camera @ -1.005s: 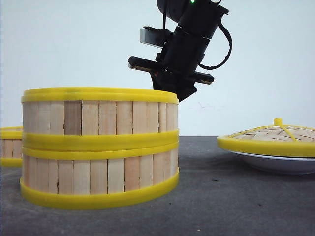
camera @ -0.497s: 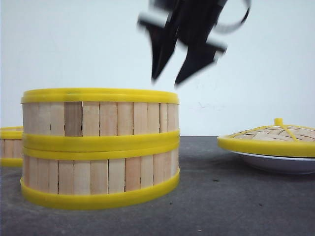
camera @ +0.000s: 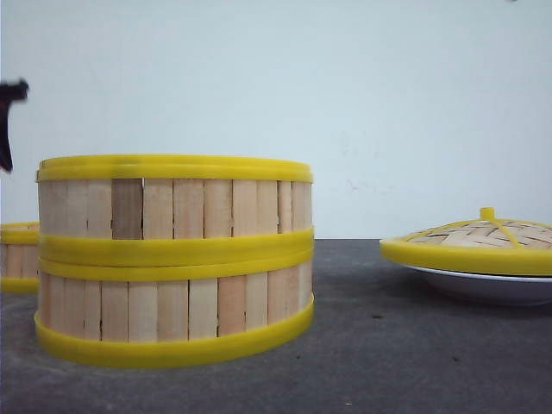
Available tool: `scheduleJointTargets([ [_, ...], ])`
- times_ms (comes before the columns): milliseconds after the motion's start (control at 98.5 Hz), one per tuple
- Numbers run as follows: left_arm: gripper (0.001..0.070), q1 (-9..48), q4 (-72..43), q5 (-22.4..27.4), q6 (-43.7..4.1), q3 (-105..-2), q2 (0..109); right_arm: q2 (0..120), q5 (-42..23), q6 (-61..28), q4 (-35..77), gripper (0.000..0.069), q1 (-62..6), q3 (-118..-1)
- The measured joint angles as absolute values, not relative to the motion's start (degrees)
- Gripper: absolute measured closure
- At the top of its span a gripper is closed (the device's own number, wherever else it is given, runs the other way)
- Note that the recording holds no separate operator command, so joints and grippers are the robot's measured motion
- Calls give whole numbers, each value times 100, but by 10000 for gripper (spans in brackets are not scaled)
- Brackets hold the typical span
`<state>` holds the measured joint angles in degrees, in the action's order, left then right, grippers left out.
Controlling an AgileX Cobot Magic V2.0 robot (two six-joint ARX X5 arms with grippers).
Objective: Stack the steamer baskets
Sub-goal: 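Raise the right gripper away from the two-basket stack, then grasp the rim of the remaining bun basket with the left gripper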
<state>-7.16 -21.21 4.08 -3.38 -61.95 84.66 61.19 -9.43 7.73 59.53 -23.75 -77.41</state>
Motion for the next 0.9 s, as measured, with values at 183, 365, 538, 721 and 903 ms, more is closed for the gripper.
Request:
scheduleJointTargets([
  [183,317,-921,-2119,405,-294,-6814,9485,5310,-1055,805,6353,355,-1953,-7048],
  [365,318,-943,-2110,405,-296,-7133,10171,4480,-1050,1085,6458,355,-1940,-6215],
  [538,392,-948,-1925,408,-294,-7135,10499,4003,-1004,1431,6541,355,-1940,-5621],
  [721,653,-934,-1678,443,-353,-7166,10575,3852,-996,1621,6670,355,-1940,-5415],
  [903,682,-950,-1704,554,-338,-7253,10604,3861,-996,1658,6661,355,-1940,-5415],
])
